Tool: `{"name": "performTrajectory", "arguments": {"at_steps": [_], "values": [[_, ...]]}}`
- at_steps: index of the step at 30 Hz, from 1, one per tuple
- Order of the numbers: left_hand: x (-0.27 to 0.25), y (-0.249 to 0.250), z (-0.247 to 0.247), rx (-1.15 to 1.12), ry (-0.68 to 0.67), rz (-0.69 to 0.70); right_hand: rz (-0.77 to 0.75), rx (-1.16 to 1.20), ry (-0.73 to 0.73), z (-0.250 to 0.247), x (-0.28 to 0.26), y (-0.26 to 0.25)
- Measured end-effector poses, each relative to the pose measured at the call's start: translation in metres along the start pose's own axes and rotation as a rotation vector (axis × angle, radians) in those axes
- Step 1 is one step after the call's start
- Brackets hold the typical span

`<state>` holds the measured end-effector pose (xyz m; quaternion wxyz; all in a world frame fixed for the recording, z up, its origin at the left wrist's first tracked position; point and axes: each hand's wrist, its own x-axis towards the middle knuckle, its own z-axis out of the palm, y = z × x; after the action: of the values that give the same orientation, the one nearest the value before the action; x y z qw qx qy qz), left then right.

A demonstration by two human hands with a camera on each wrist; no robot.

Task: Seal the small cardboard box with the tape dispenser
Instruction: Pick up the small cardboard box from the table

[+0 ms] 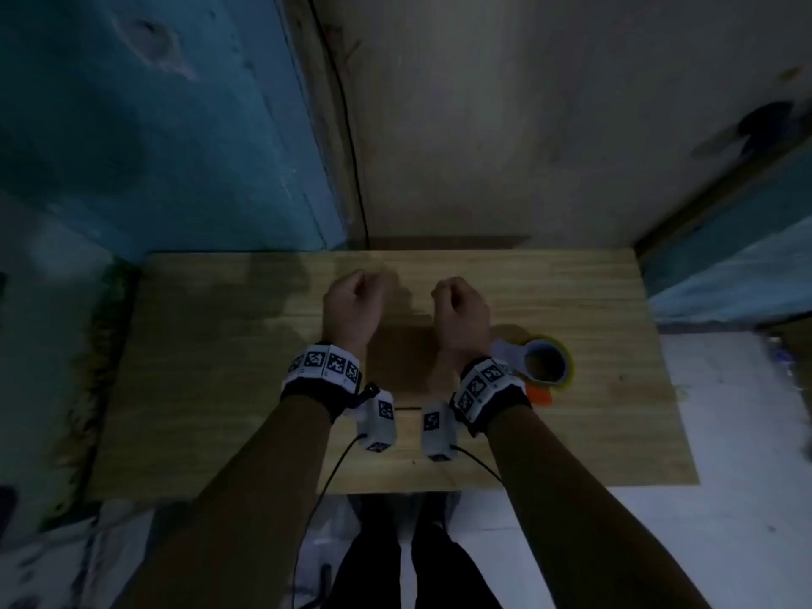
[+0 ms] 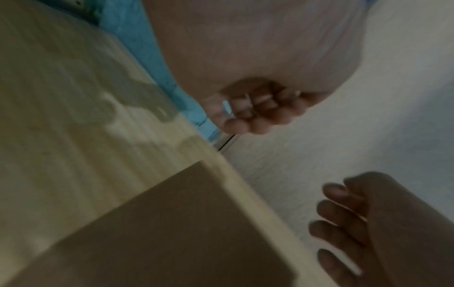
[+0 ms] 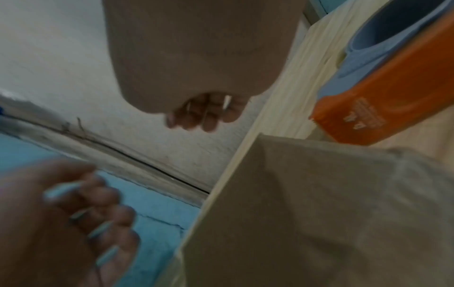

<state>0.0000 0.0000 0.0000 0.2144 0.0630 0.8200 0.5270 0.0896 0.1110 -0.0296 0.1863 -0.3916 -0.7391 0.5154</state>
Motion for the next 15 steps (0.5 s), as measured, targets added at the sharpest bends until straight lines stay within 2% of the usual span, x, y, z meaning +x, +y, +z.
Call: {"name": "performTrajectory", "arguments": {"at_steps": [1,3,6,10,15], "values": [[0.002,-0.008,0.001,0.082,-0.003,-0.011,0.03,-0.08,-0.029,0.0,0.0,0.005],[0.005,-0.02,0.0,0.258,-0.022,-0.118,0.105,-0.238,-0.075,-0.001,0.0,0.013],[0.002,-0.034,-0.001,0.361,-0.152,-0.275,0.242,-0.356,-0.175,-0.003,-0.005,0.023],[-0.004,-0.039,0.002,0.225,-0.24,-0.38,0.31,-0.341,-0.245,-0.006,-0.003,0.02],[-0.005,-0.037,0.004,0.077,-0.213,-0.456,0.441,-0.348,-0.34,-0.004,0.0,0.012]]}}
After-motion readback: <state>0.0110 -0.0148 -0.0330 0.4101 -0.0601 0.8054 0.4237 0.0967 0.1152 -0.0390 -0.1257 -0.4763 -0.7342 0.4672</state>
